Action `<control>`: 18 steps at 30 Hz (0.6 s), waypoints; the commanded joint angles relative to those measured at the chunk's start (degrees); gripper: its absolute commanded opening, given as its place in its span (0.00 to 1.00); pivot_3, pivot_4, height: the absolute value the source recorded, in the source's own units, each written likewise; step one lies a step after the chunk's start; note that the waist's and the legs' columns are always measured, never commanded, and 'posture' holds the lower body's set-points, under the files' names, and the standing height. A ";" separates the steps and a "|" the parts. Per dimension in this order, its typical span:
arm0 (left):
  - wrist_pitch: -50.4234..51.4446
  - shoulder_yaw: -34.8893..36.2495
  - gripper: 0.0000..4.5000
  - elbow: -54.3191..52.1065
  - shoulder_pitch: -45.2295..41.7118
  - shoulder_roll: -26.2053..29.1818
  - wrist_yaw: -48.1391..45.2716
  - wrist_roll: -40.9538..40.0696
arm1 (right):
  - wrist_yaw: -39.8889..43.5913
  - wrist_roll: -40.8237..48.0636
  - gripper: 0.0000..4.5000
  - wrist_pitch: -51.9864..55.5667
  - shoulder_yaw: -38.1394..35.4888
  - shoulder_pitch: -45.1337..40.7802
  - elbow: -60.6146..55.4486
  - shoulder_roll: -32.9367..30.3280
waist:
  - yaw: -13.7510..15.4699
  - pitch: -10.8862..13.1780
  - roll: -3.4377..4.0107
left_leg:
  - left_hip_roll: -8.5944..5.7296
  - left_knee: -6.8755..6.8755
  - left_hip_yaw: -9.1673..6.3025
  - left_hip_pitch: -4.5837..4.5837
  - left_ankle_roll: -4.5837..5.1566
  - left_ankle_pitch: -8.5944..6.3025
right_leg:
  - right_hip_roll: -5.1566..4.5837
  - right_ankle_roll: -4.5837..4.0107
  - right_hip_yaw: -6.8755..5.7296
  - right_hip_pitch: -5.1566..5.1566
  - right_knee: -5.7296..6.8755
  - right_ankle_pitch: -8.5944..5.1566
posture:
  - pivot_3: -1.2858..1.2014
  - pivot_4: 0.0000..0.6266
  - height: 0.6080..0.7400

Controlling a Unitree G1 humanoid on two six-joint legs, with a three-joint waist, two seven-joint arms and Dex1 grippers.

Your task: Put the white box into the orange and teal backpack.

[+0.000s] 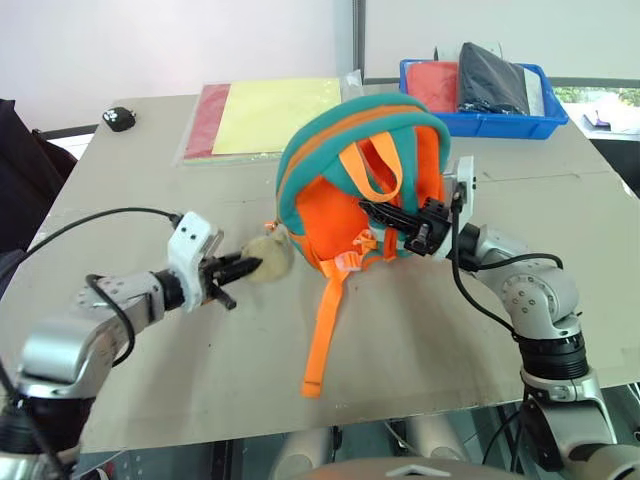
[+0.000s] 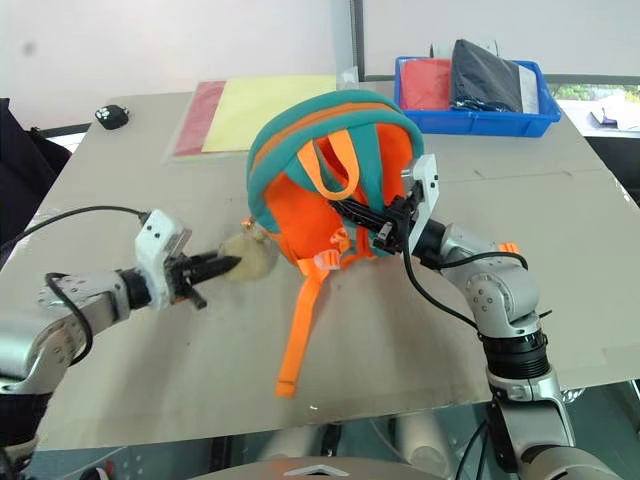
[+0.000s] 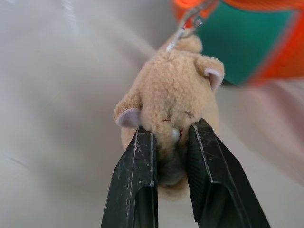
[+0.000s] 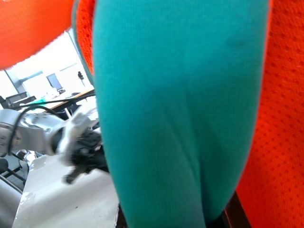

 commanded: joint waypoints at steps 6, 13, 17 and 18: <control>-0.48 10.38 0.05 -1.50 -0.59 -6.72 -3.66 -8.76 | 0.12 0.56 0.00 -1.41 -0.98 -0.79 -1.92 0.09 | 0.28 0.00 0.01 | 0.00 -0.08 -0.06 -0.05 0.00 0.00 | -0.02 0.00 -0.08 -0.01 -0.09 0.00 | 0.52 0.24 1.00; 0.69 15.21 0.76 -4.88 9.05 -1.40 -11.23 -8.44 | 0.78 0.92 0.00 -1.28 -1.17 -0.39 -2.07 -0.33 | -0.47 0.00 0.01 | 0.00 -0.08 -0.02 -0.06 0.01 0.00 | 0.00 0.00 0.00 -0.06 -0.11 0.00 | 0.52 0.24 1.00; -8.95 15.69 0.98 1.33 20.85 5.12 -17.61 4.08 | 0.98 -0.54 0.07 -1.22 -2.35 1.57 -2.15 -3.69 | -0.06 0.03 0.07 | 0.03 -0.37 0.06 -0.06 0.00 0.01 | 0.04 0.00 0.07 -0.22 -0.20 0.00 | 0.52 0.24 1.00; -10.03 16.61 0.98 3.35 20.64 3.88 -17.14 3.95 | 1.28 -1.27 0.16 -0.86 -2.35 2.30 -1.89 -5.43 | 0.24 0.05 0.11 | 0.02 -0.44 0.07 -0.05 0.00 0.01 | 0.02 -0.01 0.06 -0.22 -0.27 0.00 | 0.52 0.24 1.00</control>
